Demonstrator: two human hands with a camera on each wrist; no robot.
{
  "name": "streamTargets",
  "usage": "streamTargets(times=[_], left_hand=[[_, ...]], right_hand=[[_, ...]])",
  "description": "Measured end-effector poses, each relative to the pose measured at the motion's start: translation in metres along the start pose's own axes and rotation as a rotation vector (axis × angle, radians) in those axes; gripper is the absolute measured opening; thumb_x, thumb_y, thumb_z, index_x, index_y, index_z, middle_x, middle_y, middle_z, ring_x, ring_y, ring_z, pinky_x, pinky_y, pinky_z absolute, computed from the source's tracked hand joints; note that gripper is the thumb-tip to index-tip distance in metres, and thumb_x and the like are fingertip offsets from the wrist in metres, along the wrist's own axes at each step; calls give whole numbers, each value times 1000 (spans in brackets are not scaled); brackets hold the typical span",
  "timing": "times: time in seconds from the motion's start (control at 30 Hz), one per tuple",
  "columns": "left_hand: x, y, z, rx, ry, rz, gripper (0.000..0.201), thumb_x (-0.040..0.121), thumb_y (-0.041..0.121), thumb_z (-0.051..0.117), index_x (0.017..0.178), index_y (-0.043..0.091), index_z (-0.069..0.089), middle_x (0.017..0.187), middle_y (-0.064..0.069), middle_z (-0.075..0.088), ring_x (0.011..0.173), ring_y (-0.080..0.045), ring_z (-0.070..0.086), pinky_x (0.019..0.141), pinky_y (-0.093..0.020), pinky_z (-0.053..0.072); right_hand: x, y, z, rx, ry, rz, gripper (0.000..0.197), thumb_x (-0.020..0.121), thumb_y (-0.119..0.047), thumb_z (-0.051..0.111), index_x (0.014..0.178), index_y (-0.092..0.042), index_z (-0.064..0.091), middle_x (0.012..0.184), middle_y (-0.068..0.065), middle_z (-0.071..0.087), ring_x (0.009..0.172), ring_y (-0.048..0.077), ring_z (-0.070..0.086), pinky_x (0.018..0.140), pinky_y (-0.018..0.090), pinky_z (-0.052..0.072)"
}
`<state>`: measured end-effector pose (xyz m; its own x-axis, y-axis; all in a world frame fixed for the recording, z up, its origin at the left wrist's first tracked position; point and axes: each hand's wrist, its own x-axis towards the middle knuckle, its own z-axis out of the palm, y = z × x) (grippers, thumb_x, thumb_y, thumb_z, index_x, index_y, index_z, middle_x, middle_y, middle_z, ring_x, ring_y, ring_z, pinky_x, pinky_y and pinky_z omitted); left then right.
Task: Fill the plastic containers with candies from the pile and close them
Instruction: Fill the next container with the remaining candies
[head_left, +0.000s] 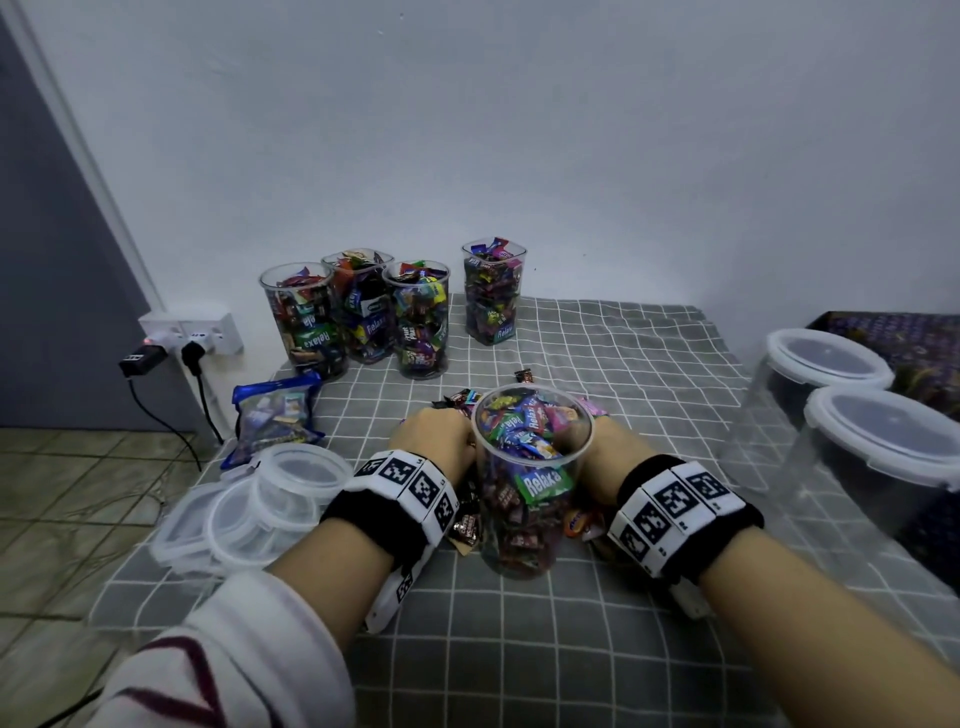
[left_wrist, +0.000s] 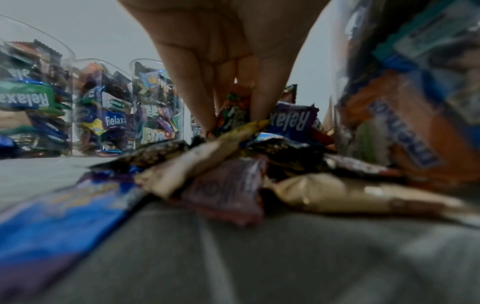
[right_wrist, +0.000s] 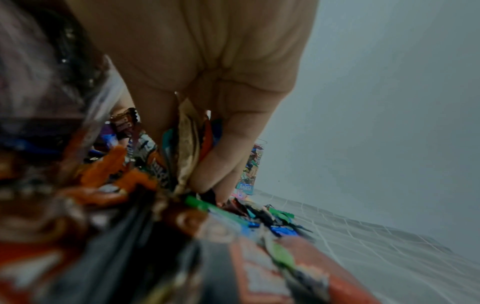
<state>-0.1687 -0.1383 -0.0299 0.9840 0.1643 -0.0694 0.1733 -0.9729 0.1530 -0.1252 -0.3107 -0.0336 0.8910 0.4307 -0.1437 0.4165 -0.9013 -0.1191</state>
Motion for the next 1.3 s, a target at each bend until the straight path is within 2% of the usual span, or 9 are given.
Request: streamTargets(times=[0.33, 0.47, 0.6, 0.7, 0.77, 0.87, 1.1, 1.2, 1.3], left_hand=[[-8, 3, -8, -3, 116, -19, 25, 93, 18, 43, 108, 13, 63, 112, -12, 64, 107, -31, 56, 79, -33, 45], [-8, 3, -10, 9, 142, -5, 27, 95, 20, 41, 110, 12, 63, 113, -12, 64, 108, -32, 56, 83, -34, 45], [-3, 0, -6, 31, 154, 12, 27, 95, 24, 41, 106, 13, 63, 110, -10, 65, 104, -31, 58, 79, -33, 44], [-1, -2, -5, 13, 167, 11, 26, 95, 26, 42, 106, 15, 62, 108, -9, 65, 103, -31, 58, 78, -33, 44], [-1, -3, -4, -20, 180, 6, 25, 95, 26, 43, 107, 16, 62, 108, -9, 66, 103, -31, 58, 79, -34, 44], [-1, -4, -4, -75, 189, -7, 25, 94, 27, 45, 109, 18, 63, 108, -10, 66, 103, -31, 58, 79, -34, 44], [-4, -3, -6, -141, 189, -9, 25, 94, 24, 47, 110, 19, 65, 110, -9, 66, 105, -30, 57, 80, -34, 44], [-6, -3, -7, -148, 192, -5, 24, 93, 22, 47, 109, 19, 65, 110, -8, 66, 105, -30, 57, 79, -34, 44], [-7, -3, -7, -178, 197, -8, 23, 93, 23, 48, 106, 18, 66, 108, -9, 66, 103, -31, 57, 77, -33, 44]], right_hand=[[-3, 20, -9, 152, 169, 29, 23, 92, -16, 53, 110, -15, 67, 110, 6, 66, 101, 23, 60, 72, 22, 37], [-7, 28, -14, 311, 229, 59, 15, 89, -12, 57, 98, -16, 68, 97, 5, 67, 76, 17, 57, 59, 19, 41], [-12, 30, -27, 442, 335, 26, 13, 87, -7, 59, 88, -16, 67, 81, 5, 66, 73, 22, 63, 67, 31, 53], [-18, 28, -43, 539, 399, -26, 17, 88, -4, 58, 84, -20, 61, 68, -7, 59, 63, 12, 60, 54, 15, 47], [-22, 24, -53, 627, 466, -72, 16, 88, -2, 59, 86, -18, 63, 70, -4, 62, 64, 13, 63, 61, 18, 53], [-30, 14, -64, 752, 541, -150, 16, 87, 0, 60, 89, -15, 65, 79, 10, 68, 66, 25, 67, 73, 41, 57], [-46, -16, -69, 660, 606, -315, 14, 85, -5, 64, 93, -15, 69, 79, -8, 60, 70, -1, 56, 67, 10, 45], [-49, -22, -64, 585, 589, -356, 14, 84, -6, 65, 96, -12, 71, 88, 0, 67, 71, 0, 54, 71, 20, 47], [-52, -26, -62, 537, 566, -384, 17, 84, -9, 67, 100, -11, 72, 101, 2, 70, 90, 15, 62, 85, 33, 50]])
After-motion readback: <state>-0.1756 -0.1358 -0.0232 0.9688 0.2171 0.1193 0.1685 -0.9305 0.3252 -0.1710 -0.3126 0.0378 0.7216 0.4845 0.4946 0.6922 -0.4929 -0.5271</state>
